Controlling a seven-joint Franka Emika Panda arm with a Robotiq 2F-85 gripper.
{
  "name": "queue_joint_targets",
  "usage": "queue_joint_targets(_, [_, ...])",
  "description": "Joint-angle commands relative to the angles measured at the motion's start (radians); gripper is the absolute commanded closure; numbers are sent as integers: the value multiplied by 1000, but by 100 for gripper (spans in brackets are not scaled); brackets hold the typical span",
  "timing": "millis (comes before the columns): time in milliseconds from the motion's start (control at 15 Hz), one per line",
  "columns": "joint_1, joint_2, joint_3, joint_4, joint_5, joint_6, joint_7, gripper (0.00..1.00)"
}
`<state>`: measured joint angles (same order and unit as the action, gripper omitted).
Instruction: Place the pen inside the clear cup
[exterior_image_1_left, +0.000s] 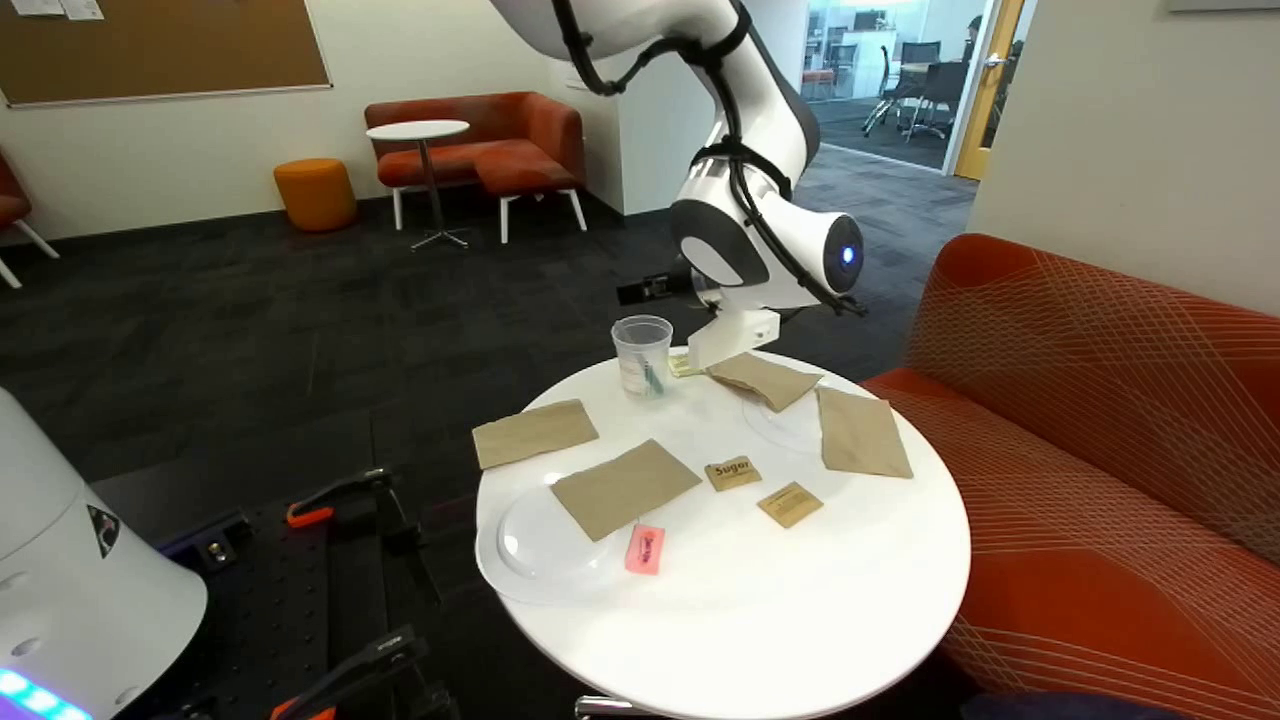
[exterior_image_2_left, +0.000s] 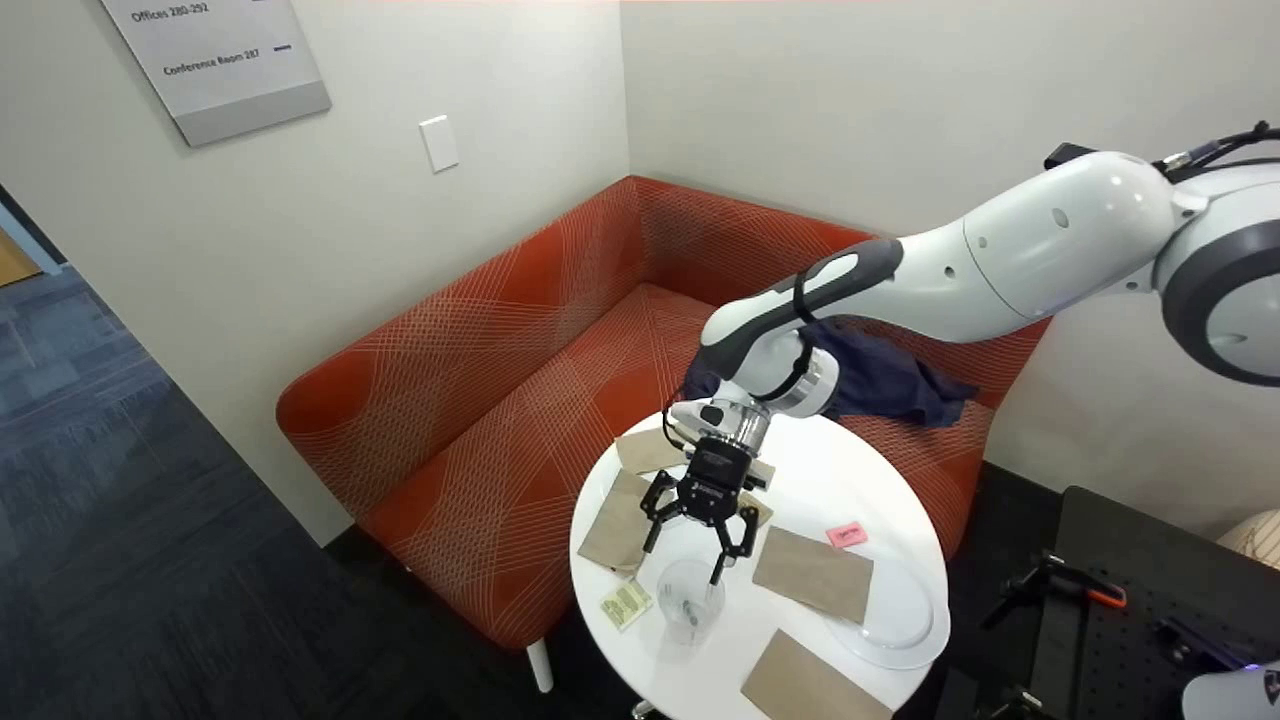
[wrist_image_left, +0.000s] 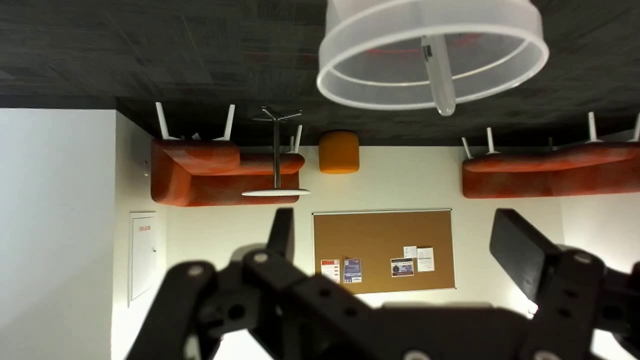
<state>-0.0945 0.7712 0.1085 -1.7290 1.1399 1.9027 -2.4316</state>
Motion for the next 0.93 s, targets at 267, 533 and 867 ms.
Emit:
queue_joint_targets(267, [19, -202, -9, -144, 25, 3, -36, 0])
queue_joint_targets(533, [28, -301, -11, -210, 36, 1, -43, 0])
queue_joint_targets(867, [42, -423, -17, -289, 58, -2, -38, 0])
